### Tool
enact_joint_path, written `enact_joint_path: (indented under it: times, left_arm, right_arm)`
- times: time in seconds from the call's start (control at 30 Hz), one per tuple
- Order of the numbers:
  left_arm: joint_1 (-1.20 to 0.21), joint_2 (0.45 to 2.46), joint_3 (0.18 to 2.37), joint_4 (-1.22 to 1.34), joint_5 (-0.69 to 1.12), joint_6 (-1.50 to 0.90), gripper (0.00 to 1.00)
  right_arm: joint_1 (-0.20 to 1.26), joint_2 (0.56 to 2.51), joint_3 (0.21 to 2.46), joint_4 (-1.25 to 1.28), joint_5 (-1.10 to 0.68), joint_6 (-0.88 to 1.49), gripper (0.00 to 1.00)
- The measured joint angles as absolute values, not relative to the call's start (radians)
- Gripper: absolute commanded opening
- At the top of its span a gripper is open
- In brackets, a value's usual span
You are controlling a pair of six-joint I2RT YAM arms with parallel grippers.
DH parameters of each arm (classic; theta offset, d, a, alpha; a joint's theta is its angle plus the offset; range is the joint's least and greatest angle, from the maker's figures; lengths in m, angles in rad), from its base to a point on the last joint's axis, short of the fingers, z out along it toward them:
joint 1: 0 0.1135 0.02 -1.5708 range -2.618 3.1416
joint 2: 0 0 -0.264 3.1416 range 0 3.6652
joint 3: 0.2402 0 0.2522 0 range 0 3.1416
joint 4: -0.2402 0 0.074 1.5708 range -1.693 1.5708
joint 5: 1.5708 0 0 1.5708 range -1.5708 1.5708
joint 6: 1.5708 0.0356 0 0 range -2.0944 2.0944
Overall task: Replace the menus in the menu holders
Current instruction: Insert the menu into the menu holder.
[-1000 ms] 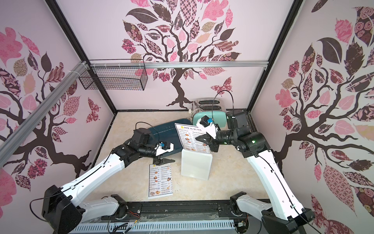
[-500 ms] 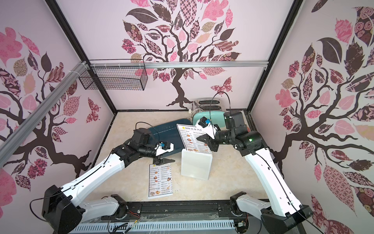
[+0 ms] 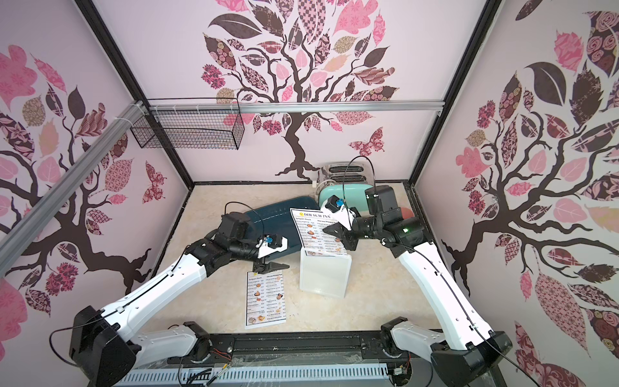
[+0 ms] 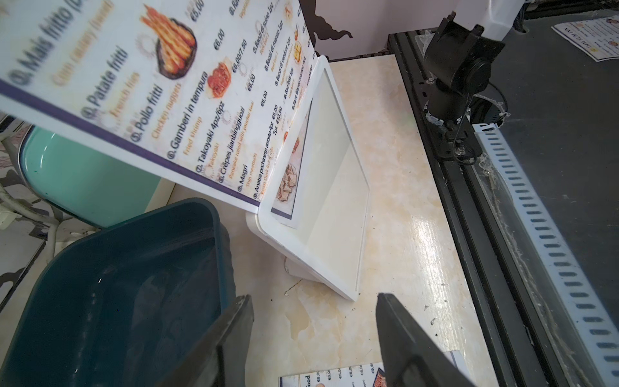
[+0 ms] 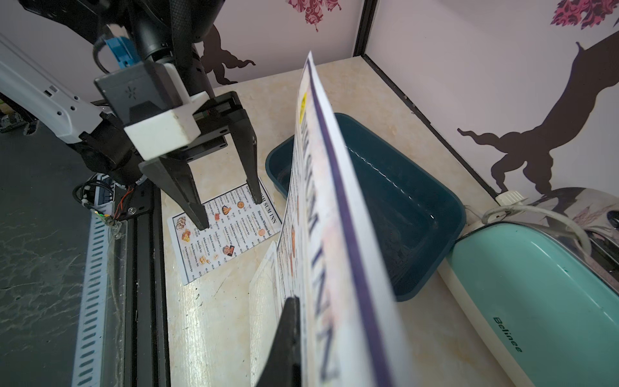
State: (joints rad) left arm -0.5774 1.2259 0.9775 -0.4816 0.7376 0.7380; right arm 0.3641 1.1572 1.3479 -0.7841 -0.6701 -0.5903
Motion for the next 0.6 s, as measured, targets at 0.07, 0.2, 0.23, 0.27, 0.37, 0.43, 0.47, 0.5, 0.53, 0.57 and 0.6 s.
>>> enact_joint_path:
  times: [0.07, 0.2, 0.23, 0.27, 0.37, 0.43, 0.47, 0.5, 0.53, 0.57, 0.6]
  left_arm:
    - [-0.577, 1.226, 0.978, -0.483, 0.738, 0.739, 0.64]
    - [-0.577, 1.226, 0.978, -0.487, 0.738, 0.741, 0.64]
    - [-0.577, 1.226, 0.978, -0.488, 0.738, 0.742, 0.64]
    - [-0.577, 1.226, 0.978, -0.489, 0.737, 0.742, 0.64]
    - [-0.577, 1.226, 0.978, -0.489, 0.737, 0.742, 0.64]
    - [-0.577, 1.226, 0.978, -0.489, 0.736, 0.742, 0.64]
    - [-0.577, 1.225, 0.978, -0.488, 0.735, 0.742, 0.64]
    - [-0.577, 1.225, 0.978, -0.488, 0.734, 0.741, 0.64]
    - [-0.577, 1.225, 0.978, -0.488, 0.733, 0.741, 0.64]
    - [-0.577, 1.225, 0.977, -0.488, 0.733, 0.741, 0.64]
    - [-0.577, 1.224, 0.975, -0.486, 0.733, 0.741, 0.64]
  right_arm:
    - [0.364, 1.157, 1.335, -0.773, -0.672, -0.589, 0.0]
    - [0.364, 1.155, 1.295, -0.758, -0.672, -0.582, 0.0]
    - [0.364, 1.154, 1.286, -0.757, -0.672, -0.58, 0.0]
    - [0.363, 1.149, 1.273, -0.749, -0.67, -0.577, 0.0]
    - [0.363, 1.128, 1.237, -0.735, -0.661, -0.569, 0.0]
    - [0.36, 1.114, 1.221, -0.724, -0.653, -0.563, 0.0]
    - [0.357, 1.107, 1.214, -0.718, -0.649, -0.559, 0.0]
    - [0.353, 1.099, 1.207, -0.709, -0.645, -0.555, 0.0]
    - [0.35, 1.092, 1.201, -0.702, -0.642, -0.553, 0.0]
    - [0.348, 1.083, 1.194, -0.695, -0.639, -0.548, 0.0]
    - [0.345, 1.073, 1.184, -0.686, -0.637, -0.543, 0.0]
